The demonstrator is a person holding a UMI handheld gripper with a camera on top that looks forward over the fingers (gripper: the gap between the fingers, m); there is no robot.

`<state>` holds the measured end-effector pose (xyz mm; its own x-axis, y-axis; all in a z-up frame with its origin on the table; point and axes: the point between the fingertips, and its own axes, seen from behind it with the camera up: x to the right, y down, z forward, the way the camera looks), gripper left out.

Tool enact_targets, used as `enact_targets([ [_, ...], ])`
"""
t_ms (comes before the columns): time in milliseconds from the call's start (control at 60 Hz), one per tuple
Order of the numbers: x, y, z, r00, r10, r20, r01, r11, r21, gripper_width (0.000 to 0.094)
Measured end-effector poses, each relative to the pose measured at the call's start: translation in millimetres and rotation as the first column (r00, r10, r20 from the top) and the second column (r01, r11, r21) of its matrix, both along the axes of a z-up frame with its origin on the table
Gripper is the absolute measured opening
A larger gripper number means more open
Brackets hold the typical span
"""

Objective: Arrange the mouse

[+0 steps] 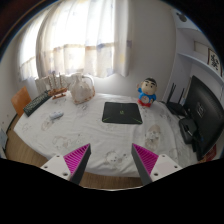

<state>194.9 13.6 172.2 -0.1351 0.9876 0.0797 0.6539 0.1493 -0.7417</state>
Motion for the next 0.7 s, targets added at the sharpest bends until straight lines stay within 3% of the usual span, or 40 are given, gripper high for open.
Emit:
enact_targets([
  [333, 5, -117, -15, 1.0, -0.009, 0.022, 0.01, 1.0, -0.011, 0.0852],
  [700, 12, -280, -40, 0.999, -0.029, 0.024, 0.031, 0.996, -0.083, 0.0852],
])
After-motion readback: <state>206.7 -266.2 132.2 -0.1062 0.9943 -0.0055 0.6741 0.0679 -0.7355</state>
